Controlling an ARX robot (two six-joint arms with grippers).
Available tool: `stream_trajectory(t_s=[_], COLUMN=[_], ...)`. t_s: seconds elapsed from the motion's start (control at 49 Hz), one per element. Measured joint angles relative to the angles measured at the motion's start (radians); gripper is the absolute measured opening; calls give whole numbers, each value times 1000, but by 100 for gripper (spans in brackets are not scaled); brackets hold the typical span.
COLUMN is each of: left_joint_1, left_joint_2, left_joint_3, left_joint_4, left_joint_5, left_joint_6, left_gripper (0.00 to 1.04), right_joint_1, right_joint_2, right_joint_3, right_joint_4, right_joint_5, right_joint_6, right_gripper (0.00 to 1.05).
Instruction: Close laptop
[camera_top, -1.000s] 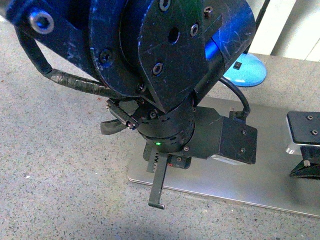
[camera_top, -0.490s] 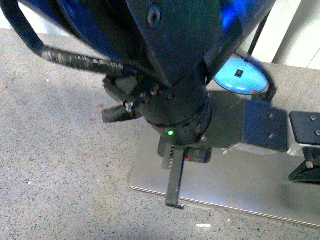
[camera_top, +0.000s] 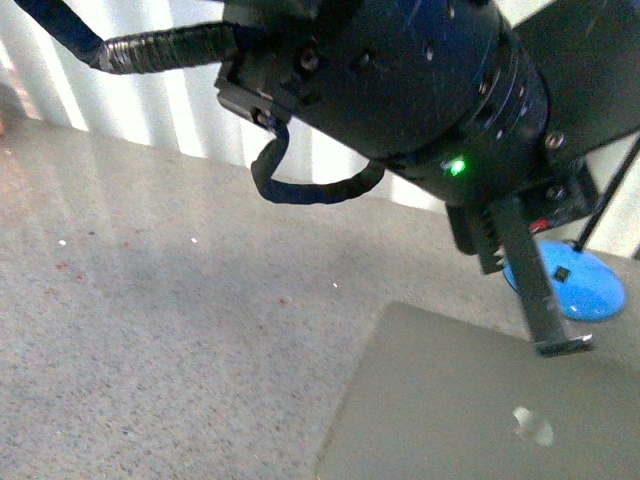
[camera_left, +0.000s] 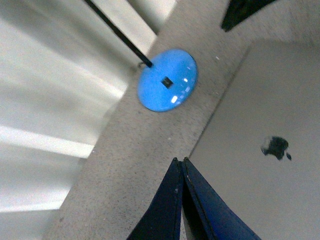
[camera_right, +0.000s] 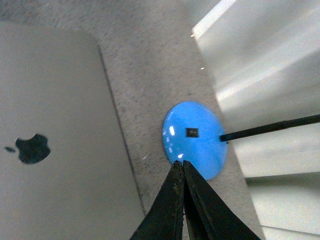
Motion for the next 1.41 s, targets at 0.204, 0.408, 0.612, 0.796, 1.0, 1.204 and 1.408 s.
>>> stream_trajectory(t_s=[0.204, 0.408, 0.612, 0.796, 1.0, 1.204, 1.408], left_joint_1=[96, 316, 678, 831, 823, 758, 680], left_joint_2=[-191, -298, -386, -486, -632, -744, -889], left_joint_3=[-131, -233, -312, -376, -638, -760, -850], left_joint_4=[48, -12, -53, -5, 446, 448, 393], left_joint_5=[-32, 54, 135, 196, 169, 109, 19], left_joint_6=[-119, -121, -78, -204, -645, -716, -729], left_gripper=[4, 4, 4, 4, 4, 4, 4], right_joint_1=[-30, -150, -292, -229, -180, -152, -54], right_joint_2=[-116, -172, -192, -359, -708, -944, -1063], right_joint_3=[-64, -87, -89, -380, -518, -612, -711], right_joint_4=[105, 72, 56, 566, 354, 264, 230], right_joint_5=[36, 20, 1, 368, 404, 441, 532], right_joint_6=[134, 127, 122, 768, 1018, 1043, 1046], right_gripper=[3, 3, 3, 3, 3, 3, 3])
